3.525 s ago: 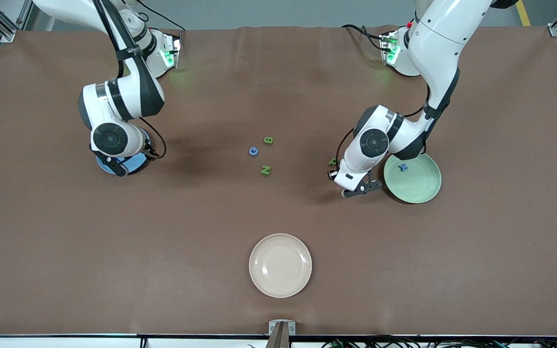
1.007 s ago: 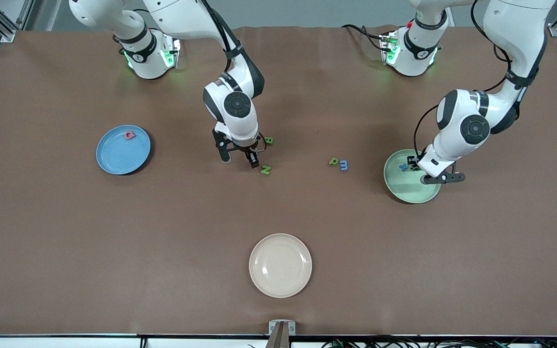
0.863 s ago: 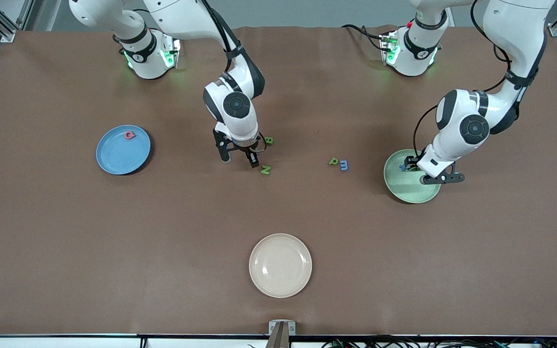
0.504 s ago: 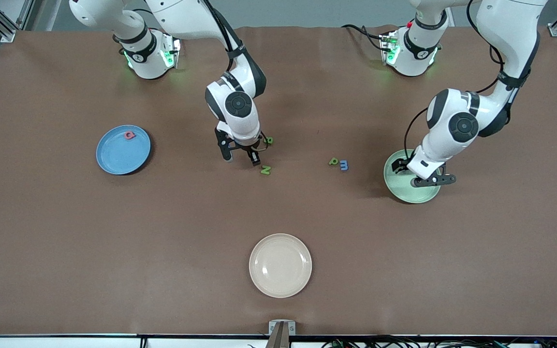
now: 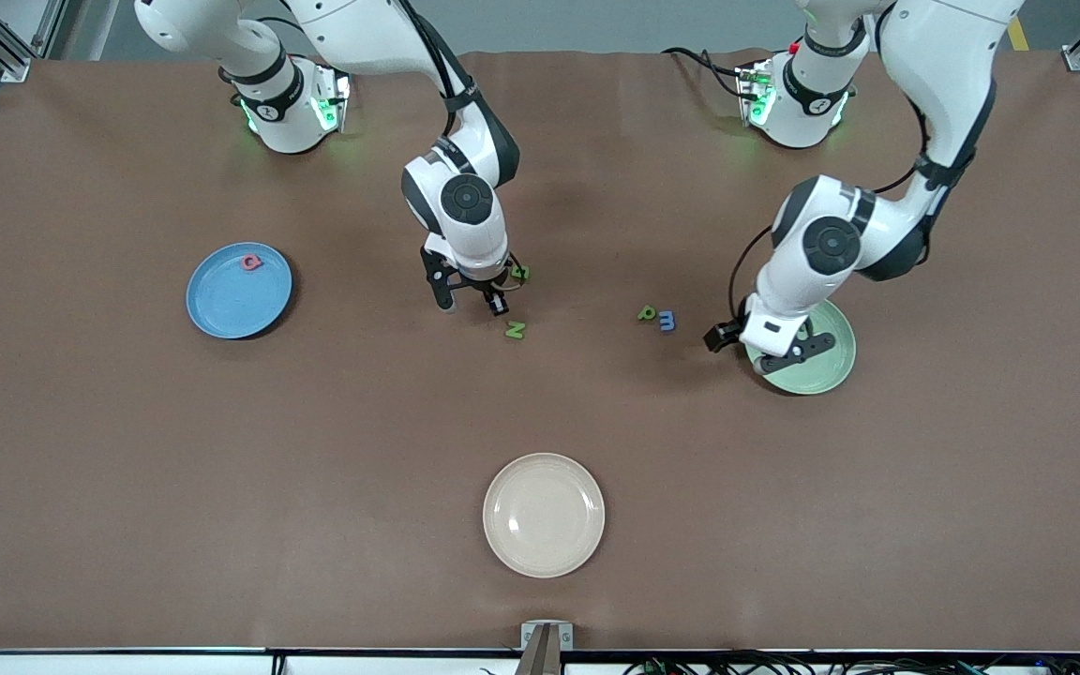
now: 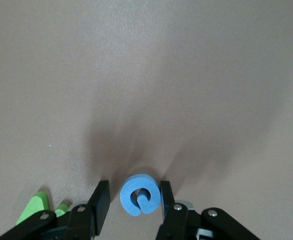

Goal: Sort uppercase to blue plate, lowercase to green plate
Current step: 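Drop the u on the green plate while the right gripper grasps c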

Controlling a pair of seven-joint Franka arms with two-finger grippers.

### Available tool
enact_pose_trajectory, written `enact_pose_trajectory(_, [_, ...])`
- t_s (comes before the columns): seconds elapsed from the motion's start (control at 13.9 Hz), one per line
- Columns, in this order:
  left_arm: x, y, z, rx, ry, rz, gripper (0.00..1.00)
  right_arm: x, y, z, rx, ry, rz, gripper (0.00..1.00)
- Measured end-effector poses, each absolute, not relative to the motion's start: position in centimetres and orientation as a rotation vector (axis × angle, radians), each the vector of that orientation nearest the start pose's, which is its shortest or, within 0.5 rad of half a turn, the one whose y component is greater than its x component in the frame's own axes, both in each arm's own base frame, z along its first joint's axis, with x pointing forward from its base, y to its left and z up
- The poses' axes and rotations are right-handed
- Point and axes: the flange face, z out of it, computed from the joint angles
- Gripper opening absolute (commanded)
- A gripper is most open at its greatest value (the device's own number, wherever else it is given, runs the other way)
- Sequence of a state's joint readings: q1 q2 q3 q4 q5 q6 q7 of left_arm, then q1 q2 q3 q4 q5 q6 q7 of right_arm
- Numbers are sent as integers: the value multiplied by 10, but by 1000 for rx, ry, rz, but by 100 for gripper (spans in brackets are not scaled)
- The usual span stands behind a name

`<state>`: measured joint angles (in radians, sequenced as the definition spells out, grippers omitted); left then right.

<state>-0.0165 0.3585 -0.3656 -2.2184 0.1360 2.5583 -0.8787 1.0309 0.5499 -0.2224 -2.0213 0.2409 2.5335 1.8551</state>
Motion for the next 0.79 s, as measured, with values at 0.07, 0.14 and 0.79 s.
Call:
enact_pose_trajectory(0.07, [512,-221,222,-3120,-684,38,97,415,432,179,-2585,1797,34,7])
enact_pose_trajectory(0.14, [514,-229,220,-3118,-714,43,97,415,432,179,-2586,1798,35,3])
enact_pose_trajectory(0.79, [505,-274,189,-3113,-737,123,89,410,383,173,-3100,1598,185,0])
